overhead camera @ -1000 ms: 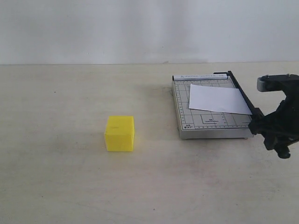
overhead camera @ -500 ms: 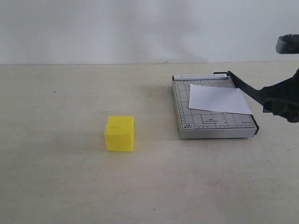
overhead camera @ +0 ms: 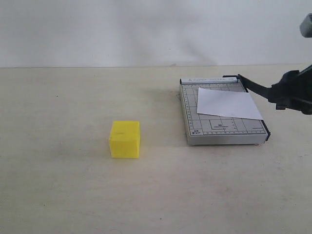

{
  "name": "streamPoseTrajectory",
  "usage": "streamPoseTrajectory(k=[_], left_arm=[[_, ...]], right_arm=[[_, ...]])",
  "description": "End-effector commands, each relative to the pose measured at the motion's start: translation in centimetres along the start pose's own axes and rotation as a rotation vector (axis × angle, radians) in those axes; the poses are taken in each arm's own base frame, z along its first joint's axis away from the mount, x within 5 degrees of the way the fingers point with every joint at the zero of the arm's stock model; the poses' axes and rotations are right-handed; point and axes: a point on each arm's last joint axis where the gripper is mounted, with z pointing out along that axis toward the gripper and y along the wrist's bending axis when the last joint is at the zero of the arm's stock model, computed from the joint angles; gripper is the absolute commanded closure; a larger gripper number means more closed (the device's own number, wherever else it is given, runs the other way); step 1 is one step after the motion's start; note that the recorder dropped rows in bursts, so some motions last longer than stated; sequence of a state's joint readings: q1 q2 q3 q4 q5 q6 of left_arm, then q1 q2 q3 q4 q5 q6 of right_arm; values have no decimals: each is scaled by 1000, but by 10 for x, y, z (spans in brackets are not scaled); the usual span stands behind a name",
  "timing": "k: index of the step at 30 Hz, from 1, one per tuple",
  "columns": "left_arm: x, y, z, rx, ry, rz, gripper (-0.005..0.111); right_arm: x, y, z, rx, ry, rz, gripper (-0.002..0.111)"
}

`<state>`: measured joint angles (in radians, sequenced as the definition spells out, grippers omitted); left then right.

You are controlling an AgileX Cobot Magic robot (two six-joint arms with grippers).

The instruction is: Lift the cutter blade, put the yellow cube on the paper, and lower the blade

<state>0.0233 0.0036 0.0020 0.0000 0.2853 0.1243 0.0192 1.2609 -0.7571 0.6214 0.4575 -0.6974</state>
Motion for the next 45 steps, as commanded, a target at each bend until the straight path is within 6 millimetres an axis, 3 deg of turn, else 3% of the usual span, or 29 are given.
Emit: streamPoseTrajectory(k=[1, 3, 6, 12, 20, 22, 34, 45], left_arm=[[-1, 0, 0, -2, -10, -5, 102], [-1, 0, 0, -2, -10, -5, 102], [-1, 0, 0, -2, -10, -5, 102], [-1, 0, 0, -2, -10, -5, 102], [-1, 0, 0, -2, -10, -5, 102], [-1, 0, 0, -2, -10, -5, 102], [-1, 0, 0, -2, -10, -5, 102], [-1, 0, 0, -2, -12, -5, 102]], right_arm=[[53, 13, -31, 33, -145, 28, 50], [75, 21, -53, 43, -245, 59, 50], [91, 30, -76, 38, -352, 39, 52], [99, 43, -122, 56, -622, -16, 71], [110, 52, -151, 55, -796, -41, 101], [111, 53, -153, 55, -811, -44, 108], [117, 54, -145, 42, -759, -73, 108], [167, 43, -109, 97, -709, 22, 108]])
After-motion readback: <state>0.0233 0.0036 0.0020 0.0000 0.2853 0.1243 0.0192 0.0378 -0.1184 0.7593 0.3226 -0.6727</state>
